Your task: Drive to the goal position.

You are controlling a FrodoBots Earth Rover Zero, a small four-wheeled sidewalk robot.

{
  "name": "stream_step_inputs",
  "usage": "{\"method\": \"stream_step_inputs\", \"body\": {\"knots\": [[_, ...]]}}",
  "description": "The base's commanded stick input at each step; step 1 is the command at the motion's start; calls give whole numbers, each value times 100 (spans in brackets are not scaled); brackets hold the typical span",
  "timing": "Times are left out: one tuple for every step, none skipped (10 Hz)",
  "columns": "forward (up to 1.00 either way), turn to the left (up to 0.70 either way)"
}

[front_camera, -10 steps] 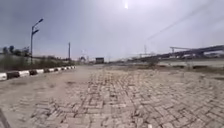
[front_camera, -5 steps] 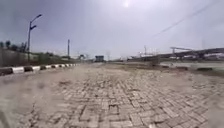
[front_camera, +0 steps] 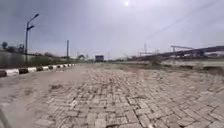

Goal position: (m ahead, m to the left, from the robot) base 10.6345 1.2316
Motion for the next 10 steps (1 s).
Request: {"method": "stream_step_inputs", "body": {"knots": [[100,0],[100,0],[100,0],[100,0],[100,0],[100,2],[100,15],[100,18],[100,0],[100,0]]}}
